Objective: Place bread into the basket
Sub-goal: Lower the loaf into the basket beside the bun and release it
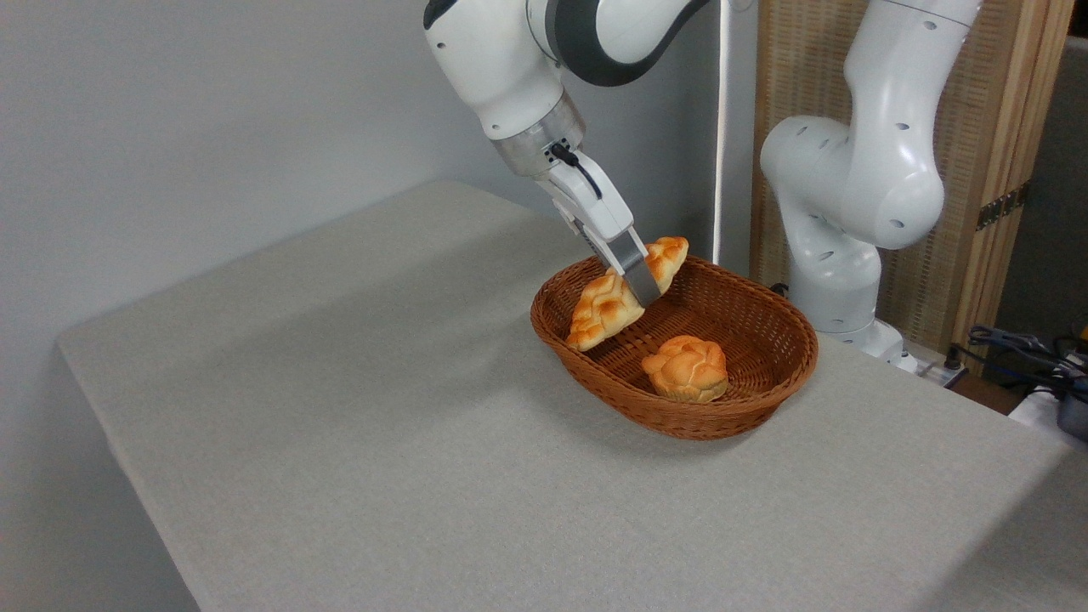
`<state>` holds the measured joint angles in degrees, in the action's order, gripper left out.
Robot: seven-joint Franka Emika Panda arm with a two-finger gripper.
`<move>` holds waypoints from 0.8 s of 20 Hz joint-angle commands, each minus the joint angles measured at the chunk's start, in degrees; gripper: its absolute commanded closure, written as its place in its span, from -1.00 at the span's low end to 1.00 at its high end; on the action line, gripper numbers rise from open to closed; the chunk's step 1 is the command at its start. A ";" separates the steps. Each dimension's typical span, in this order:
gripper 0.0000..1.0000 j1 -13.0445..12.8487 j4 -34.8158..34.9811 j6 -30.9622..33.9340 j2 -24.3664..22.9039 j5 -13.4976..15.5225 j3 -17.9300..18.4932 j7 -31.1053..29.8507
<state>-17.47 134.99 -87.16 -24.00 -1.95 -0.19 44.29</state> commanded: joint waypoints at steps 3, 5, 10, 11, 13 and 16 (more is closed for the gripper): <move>-1.00 -0.90 0.10 -0.29 0.62 -0.77 0.89 -0.25; -1.00 -0.90 0.01 -0.38 0.71 -0.77 0.89 -0.25; -1.00 -0.81 -5.51 0.23 1.32 -1.39 0.89 0.36; -1.00 -0.72 -7.97 0.23 1.76 -1.39 0.89 0.28; -1.00 -0.28 -12.98 0.23 3.60 -1.39 0.89 0.01; -1.00 -0.02 -20.79 0.15 6.50 -1.30 3.68 0.54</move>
<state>-17.31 122.87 -87.33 -22.19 -2.62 0.16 44.35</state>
